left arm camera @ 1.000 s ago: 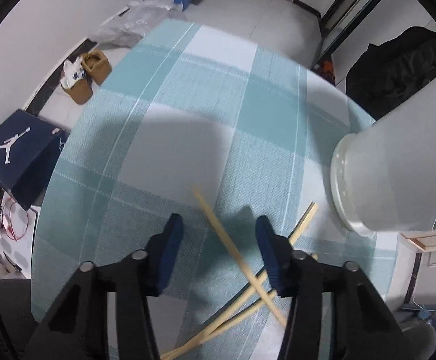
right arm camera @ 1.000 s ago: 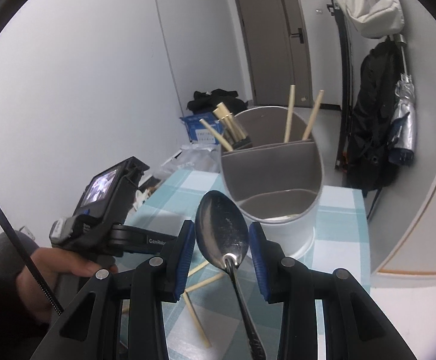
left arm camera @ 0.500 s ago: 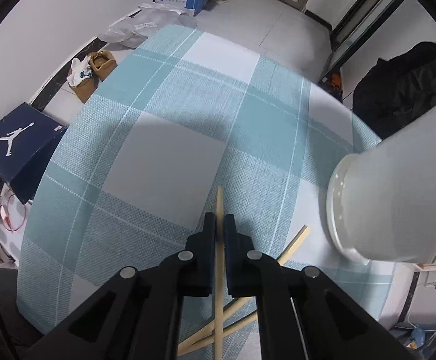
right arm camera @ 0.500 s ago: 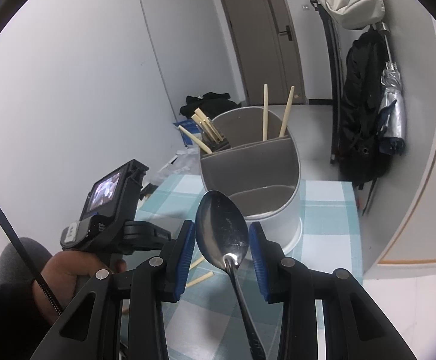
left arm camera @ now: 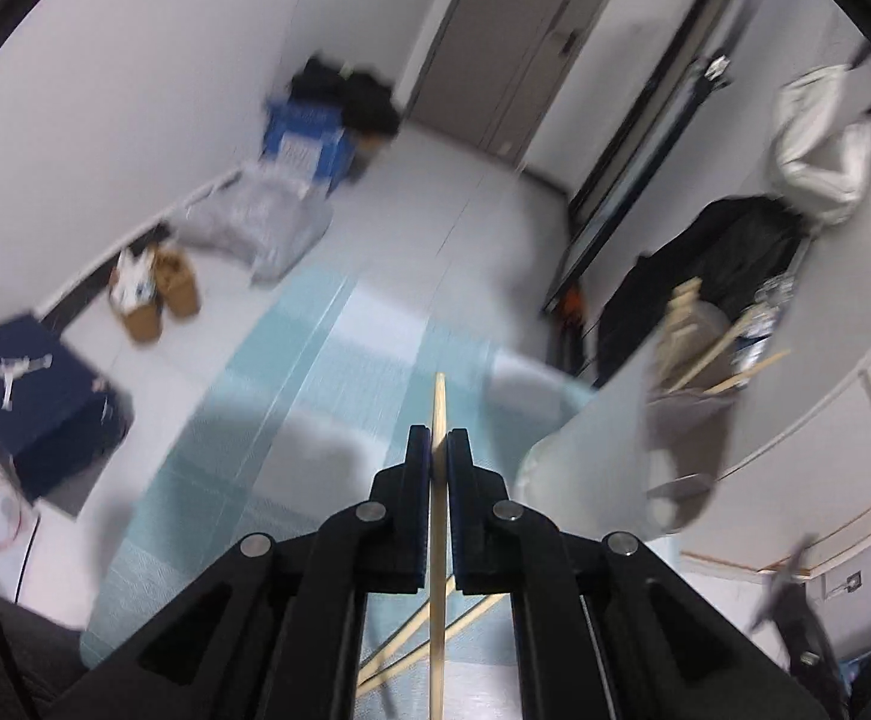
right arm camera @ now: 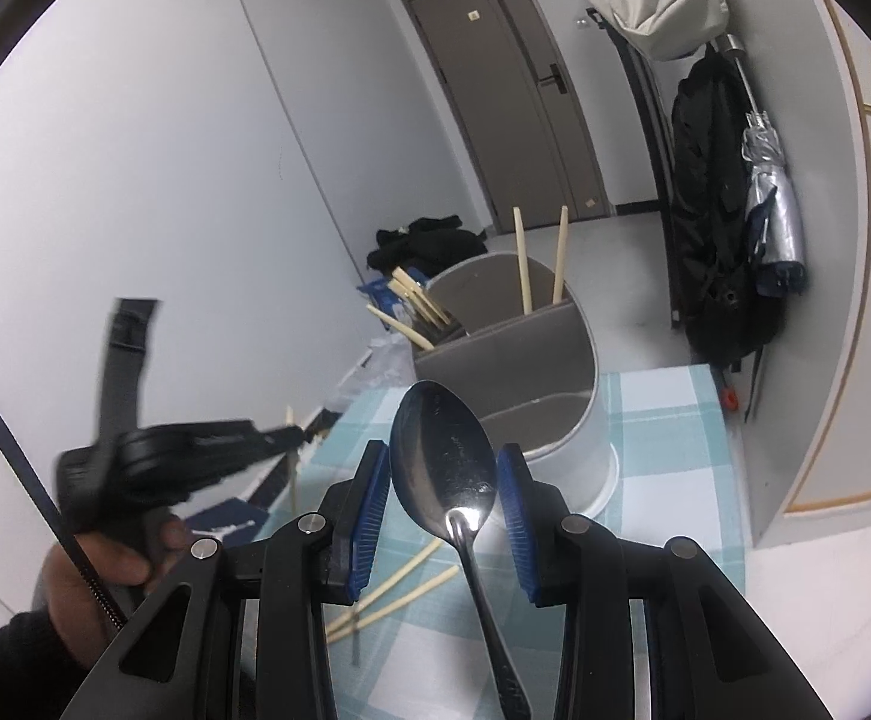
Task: Organize utensils
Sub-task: 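Carry the spoon and chopstick up over the white holder with both grippers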
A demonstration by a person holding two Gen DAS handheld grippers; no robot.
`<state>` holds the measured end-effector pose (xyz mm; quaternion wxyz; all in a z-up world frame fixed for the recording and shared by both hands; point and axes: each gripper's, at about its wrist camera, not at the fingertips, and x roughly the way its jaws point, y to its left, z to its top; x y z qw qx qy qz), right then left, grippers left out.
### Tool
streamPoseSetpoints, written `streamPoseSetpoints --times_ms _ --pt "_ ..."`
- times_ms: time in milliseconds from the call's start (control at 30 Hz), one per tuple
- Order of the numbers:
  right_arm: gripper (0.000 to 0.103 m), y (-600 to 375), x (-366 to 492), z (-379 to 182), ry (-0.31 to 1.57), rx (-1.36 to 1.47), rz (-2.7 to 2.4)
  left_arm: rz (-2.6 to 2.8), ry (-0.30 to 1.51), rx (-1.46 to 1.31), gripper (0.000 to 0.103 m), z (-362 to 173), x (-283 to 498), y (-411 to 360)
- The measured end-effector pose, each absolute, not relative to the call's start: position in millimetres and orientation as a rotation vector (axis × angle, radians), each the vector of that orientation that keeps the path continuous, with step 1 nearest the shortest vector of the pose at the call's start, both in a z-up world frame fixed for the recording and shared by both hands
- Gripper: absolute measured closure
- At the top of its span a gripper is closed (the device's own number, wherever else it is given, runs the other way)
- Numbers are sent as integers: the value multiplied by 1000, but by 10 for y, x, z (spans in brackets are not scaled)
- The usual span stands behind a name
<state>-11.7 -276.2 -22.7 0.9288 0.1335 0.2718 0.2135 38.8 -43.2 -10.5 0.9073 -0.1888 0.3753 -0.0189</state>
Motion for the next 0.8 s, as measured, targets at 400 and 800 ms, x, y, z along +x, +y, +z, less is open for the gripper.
streamPoseSetpoints --times_ms 400,800 --pt "68 -2919 -69 199 460 410 442 -153 497 -337 101 622 204 -441" --pt "68 -3187 608 878 273 418 451 -195 227 -364 101 1119 563 -674"
